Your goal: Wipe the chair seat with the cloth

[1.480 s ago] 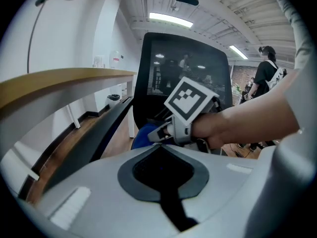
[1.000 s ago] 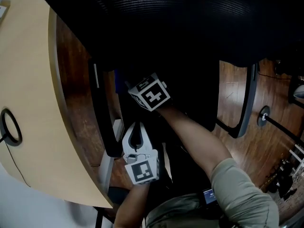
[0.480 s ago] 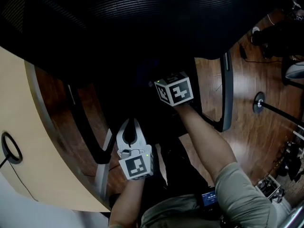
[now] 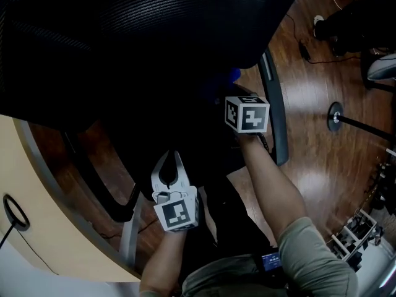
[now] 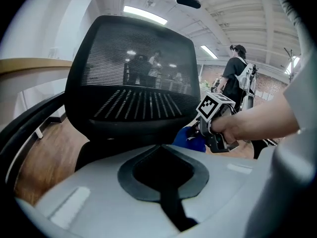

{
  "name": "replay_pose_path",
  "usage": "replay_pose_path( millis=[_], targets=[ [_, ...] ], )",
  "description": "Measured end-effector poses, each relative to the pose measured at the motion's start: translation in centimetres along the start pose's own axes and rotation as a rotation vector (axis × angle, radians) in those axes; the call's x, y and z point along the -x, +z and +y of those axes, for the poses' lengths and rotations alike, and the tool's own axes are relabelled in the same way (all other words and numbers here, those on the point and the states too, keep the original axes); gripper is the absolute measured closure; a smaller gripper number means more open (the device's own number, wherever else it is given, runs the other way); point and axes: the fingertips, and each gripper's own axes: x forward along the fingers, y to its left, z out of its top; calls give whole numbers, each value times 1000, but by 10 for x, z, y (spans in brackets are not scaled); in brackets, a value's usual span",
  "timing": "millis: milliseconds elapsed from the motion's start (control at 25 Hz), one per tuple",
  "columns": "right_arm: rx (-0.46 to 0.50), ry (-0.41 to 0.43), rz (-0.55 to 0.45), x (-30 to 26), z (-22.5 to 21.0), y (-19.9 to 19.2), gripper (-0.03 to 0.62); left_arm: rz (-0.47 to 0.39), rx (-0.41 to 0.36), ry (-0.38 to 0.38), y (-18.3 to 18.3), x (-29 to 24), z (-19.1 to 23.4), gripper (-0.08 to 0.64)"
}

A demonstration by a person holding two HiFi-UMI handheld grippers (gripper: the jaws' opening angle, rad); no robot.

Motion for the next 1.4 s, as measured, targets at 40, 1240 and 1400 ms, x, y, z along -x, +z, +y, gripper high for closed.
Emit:
replay_pose_path(
  millis=[40, 1240, 1400],
  targets=[
    [-7, -12, 8, 2, -5, -3, 499, -2, 1, 0, -2, -2, -3, 555],
    [726, 610, 269, -4, 368, -152, 499, 28, 150, 325, -51, 144, 124, 555],
    [713, 551, 272, -12, 353, -158, 499, 30, 152, 307, -56, 144, 120, 555]
  ],
)
